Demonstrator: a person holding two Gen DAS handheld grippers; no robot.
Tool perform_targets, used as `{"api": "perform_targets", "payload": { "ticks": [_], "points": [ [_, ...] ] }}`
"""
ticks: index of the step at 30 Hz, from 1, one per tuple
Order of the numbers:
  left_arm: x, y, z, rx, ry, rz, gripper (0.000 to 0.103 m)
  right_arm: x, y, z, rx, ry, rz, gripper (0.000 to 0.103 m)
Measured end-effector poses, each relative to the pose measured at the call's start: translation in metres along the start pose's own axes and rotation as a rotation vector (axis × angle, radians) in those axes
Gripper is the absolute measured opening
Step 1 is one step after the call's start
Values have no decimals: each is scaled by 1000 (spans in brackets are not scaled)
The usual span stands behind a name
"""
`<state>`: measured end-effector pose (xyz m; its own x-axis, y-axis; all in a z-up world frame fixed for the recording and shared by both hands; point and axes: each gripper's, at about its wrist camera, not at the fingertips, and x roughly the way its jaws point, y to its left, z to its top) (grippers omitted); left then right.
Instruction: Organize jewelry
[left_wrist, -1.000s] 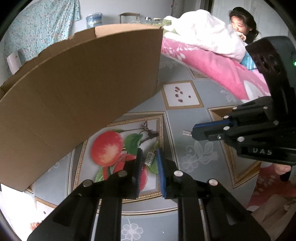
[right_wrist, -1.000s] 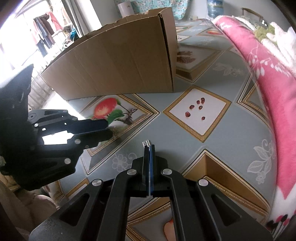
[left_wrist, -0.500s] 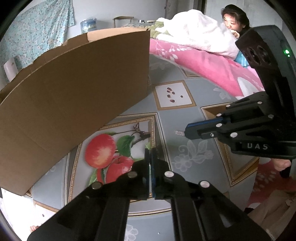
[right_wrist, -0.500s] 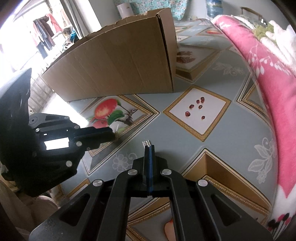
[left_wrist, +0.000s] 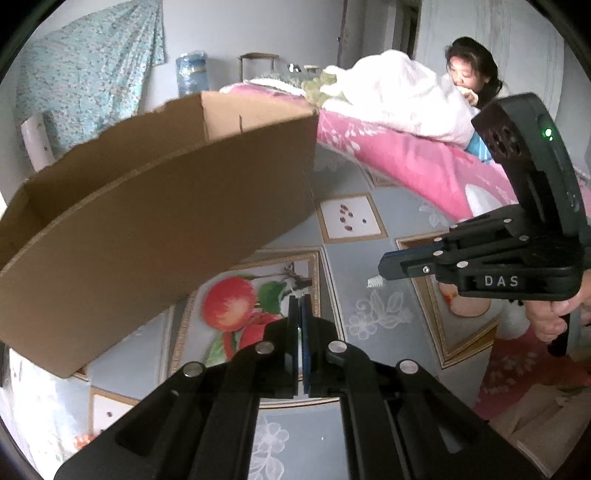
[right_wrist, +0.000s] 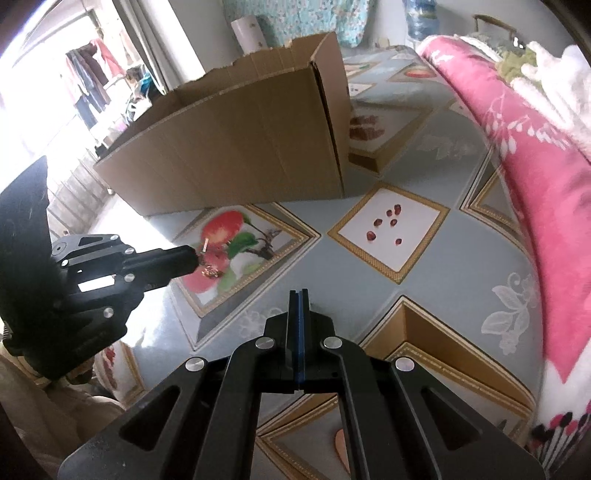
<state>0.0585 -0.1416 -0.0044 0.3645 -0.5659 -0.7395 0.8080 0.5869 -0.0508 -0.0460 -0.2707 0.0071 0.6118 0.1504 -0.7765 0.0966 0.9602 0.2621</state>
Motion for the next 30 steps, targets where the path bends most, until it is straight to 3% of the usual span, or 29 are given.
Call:
{"api": "perform_targets", "payload": {
  "ticks": [13,15,20,24,30],
  "points": [
    [-64,15,20,-50,-157,23,1,-45,8,24,-16,-113,11,0],
    [-68,17,20,-57,-169,29,1,-38,9,24,-25,-74,-8,0],
    [-65,20,10,-82,-146,29,1,-7,10,11,-70,38,-51,23],
    [-64,22,0,-97,-130,35,1,12,10,3,-126,112,-103,23],
    [-61,29,-13,-132,-109,42,1,21,12,-1,-183,149,-136,20]
  ]
}}
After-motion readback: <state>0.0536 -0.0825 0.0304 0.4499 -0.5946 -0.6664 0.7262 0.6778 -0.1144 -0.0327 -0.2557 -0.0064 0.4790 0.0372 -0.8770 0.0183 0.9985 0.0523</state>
